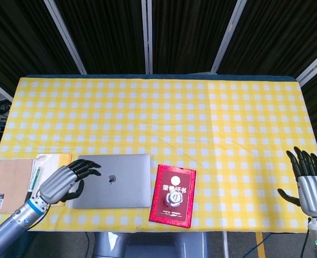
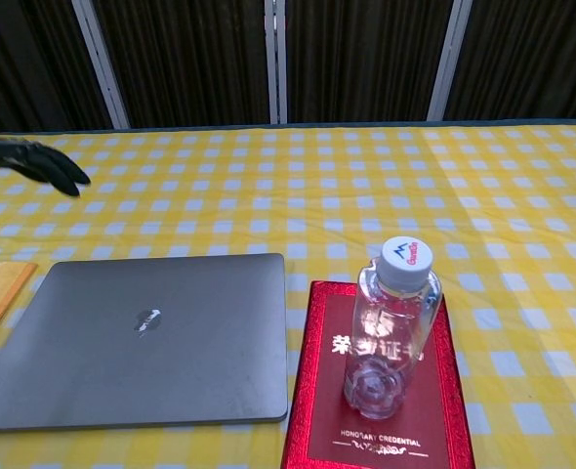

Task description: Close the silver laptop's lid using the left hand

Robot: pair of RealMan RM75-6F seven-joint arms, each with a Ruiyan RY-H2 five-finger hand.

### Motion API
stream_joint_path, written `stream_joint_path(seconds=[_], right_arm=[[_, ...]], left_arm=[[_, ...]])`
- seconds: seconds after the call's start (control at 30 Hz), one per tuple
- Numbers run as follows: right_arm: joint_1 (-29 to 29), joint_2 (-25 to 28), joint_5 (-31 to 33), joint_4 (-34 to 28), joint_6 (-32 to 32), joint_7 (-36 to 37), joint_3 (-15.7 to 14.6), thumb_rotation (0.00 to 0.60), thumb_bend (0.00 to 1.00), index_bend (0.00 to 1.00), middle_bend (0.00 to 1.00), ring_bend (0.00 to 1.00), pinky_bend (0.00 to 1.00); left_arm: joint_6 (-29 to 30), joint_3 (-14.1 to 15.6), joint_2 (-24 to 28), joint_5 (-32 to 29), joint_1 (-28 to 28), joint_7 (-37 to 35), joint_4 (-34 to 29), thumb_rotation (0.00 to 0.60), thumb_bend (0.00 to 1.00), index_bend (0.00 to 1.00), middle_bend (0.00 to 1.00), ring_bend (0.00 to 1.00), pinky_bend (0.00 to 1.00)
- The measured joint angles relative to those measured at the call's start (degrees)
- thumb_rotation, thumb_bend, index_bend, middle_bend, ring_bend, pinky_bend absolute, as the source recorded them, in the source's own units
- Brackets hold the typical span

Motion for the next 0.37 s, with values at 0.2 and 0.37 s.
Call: stream_joint_path(seconds=[0.2,0.37], right_arm=[[-0.1,0.2,-0.6,-0.3,0.4,0.1,-0.2,0.6,0.0,0.0,0.0,0.0,0.0],[-0.2,0.2,-0.9,-0.3,0.5,0.3,-0.3,0.6,0.0,0.0,0.0,0.0,0.0]], left_arm=[[4.4,-2.3,0.7,-7.4,6.1,16.2,-2.2,0.6,0.0,0.0,0.0,0.0,0.0],[11.0,-3.9,0.0,-16.1,13.7,26.7,-4.2,0.6,0.0,0.0,0.0,0.0,0.0]])
